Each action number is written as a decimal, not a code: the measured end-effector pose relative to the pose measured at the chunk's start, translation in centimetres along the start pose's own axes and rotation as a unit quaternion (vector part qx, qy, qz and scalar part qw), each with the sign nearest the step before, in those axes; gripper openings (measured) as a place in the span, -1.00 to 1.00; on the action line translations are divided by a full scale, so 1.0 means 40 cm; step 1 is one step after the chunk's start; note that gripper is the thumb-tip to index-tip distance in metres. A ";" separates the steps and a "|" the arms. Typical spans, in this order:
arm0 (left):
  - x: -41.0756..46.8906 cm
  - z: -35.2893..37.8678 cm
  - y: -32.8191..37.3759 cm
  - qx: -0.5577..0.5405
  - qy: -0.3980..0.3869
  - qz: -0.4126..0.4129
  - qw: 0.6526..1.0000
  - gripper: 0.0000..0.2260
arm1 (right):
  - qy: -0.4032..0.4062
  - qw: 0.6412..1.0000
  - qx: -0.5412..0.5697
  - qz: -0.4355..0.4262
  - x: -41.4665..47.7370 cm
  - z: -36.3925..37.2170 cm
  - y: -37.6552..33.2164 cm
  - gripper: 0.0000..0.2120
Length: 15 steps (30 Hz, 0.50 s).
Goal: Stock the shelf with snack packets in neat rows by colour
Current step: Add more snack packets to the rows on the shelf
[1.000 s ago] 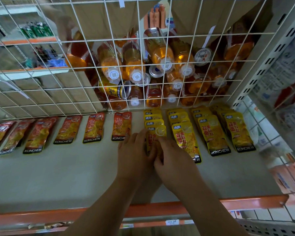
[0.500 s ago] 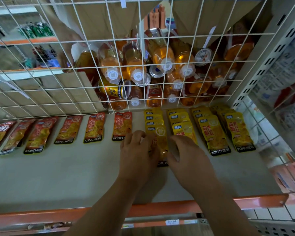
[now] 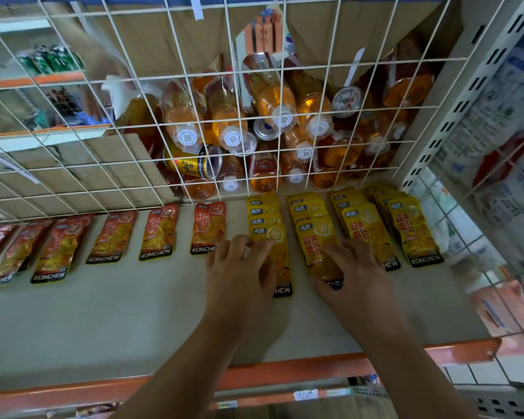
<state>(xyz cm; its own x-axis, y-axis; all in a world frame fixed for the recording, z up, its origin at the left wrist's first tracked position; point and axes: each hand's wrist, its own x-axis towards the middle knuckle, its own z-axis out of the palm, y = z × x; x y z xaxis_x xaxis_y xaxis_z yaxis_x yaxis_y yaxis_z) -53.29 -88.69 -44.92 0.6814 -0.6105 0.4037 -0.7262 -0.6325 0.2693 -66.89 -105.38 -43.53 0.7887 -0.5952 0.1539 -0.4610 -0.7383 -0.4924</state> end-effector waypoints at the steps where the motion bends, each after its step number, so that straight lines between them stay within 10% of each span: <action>1: 0.000 -0.001 0.001 0.001 -0.004 -0.001 1.000 -0.64 | 0.001 1.000 -0.002 0.002 -0.001 0.002 0.000 -0.48; 15: 0.000 -0.002 0.002 0.000 -0.014 -0.003 1.000 -0.63 | 0.009 1.000 -0.002 -0.005 -0.010 0.009 -0.001 -0.43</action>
<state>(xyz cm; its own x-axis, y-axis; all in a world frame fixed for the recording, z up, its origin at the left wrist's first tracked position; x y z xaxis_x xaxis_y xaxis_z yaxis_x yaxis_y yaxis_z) -53.36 -88.72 -44.81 0.6885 -0.6190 0.3780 -0.7216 -0.6367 0.2717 -67.04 -104.99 -43.90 0.7861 -0.5931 0.1738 -0.4551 -0.7457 -0.4866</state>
